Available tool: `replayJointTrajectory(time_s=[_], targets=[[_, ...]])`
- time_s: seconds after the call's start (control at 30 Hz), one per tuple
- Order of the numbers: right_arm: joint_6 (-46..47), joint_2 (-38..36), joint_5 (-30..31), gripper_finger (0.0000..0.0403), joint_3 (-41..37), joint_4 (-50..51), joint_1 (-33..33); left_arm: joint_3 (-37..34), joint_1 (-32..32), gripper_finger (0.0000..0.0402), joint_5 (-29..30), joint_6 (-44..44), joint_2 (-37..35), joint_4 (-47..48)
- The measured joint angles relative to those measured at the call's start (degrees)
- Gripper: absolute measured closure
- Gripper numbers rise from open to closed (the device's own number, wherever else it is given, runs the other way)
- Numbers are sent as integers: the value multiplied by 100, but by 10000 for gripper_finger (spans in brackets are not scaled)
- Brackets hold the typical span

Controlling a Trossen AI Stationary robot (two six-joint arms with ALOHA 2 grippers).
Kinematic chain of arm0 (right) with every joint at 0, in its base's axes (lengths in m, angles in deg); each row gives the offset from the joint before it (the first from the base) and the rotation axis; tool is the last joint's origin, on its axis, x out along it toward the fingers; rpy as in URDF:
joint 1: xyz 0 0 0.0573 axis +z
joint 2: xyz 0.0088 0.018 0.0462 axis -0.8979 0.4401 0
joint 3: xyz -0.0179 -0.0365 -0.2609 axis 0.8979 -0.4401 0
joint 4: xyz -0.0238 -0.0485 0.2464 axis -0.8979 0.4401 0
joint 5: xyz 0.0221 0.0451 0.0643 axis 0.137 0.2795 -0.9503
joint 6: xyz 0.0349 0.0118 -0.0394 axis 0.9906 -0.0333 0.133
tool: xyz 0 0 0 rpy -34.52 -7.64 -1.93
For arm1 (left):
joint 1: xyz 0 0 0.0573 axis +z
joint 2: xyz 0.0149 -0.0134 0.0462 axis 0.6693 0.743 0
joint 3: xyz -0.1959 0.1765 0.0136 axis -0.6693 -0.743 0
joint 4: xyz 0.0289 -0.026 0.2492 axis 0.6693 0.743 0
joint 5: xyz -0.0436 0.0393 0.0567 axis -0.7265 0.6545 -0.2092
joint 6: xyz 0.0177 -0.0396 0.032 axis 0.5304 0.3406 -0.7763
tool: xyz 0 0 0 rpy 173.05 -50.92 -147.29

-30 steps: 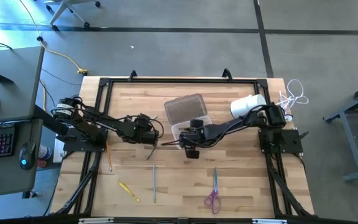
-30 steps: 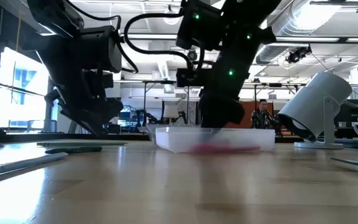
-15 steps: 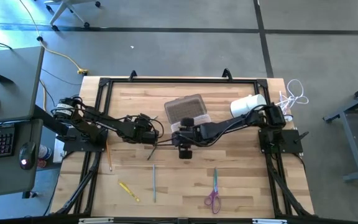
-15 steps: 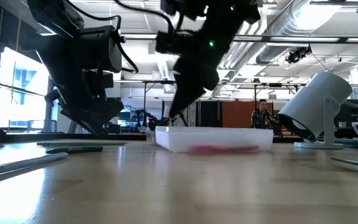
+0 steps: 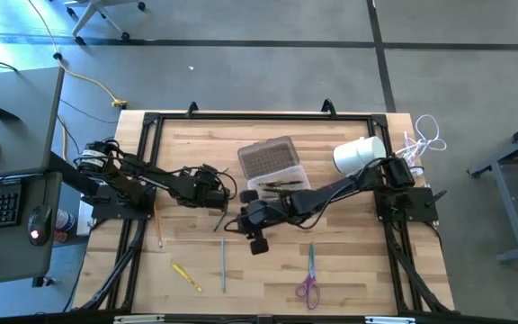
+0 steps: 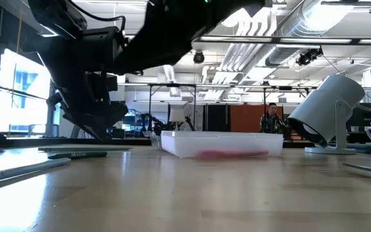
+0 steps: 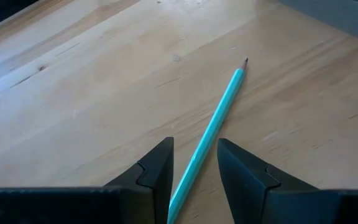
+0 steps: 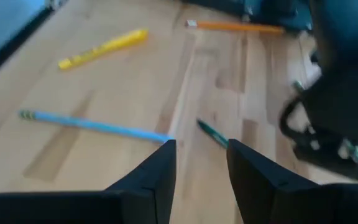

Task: Pick & place school supplies into a supply box
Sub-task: Put the light blue pencil into the gray supply box

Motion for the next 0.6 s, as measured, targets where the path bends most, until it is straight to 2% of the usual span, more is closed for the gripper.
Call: replayJointTrajectory(time_s=[0.1,0.4,0.5,0.6], targets=[[0,145,-37,276,-1,-212,53,0,0,243,-45,-127,-1,-2],[37,243,25,276,-4,74,62,254,-4,243,-458,-1092,1,141],[93,243,23,276,-2,37,62,559,-4,243,-555,-1338,1,710],[100,243,24,276,-2,183,65,1035,-4,243,-678,-1399,-21,1860]])
